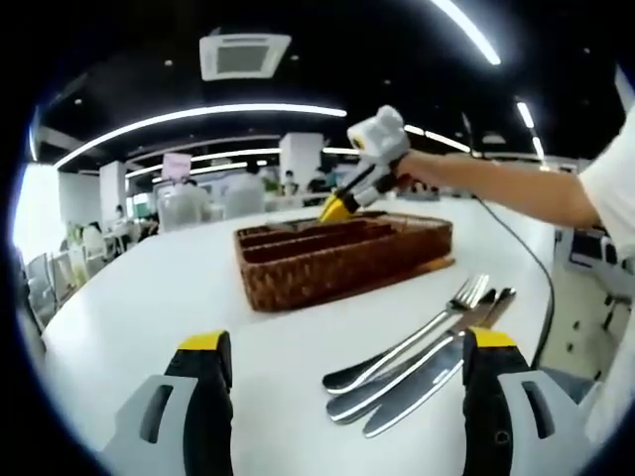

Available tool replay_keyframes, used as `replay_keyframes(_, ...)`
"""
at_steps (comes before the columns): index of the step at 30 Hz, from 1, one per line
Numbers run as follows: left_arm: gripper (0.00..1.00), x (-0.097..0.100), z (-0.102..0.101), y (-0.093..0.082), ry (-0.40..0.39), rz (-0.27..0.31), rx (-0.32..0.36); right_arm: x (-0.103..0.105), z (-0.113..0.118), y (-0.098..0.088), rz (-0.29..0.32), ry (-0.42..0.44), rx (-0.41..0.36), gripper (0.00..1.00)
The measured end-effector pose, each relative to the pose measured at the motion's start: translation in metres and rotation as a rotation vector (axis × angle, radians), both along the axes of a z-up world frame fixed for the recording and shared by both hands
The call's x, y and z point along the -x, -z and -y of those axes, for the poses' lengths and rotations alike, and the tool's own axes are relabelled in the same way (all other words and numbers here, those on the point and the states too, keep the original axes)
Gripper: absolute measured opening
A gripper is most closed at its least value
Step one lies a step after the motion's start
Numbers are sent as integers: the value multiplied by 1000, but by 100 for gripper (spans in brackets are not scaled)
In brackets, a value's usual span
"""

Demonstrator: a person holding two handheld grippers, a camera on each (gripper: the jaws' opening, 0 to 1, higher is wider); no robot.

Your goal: Arrange the knives, forks, and spoons in their matching storage slots by inserting each utensil handle-first until every utensil is classified and aligned in the correct compartment

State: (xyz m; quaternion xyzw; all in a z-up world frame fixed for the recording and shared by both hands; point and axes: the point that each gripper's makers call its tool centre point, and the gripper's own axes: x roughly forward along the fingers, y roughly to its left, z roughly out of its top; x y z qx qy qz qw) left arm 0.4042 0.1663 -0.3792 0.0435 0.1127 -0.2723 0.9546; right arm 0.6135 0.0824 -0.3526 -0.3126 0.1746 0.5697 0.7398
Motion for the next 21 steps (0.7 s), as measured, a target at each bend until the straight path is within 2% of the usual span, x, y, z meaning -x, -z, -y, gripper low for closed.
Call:
replay_keyframes(14,98,-1,-1,5,-2,-10,1,-11,-7,22,-13,-33,34,3)
replay_keyframes(21,98,-2,-2,6,-3,-13,1,-17,-8,30,0,-42,49,3)
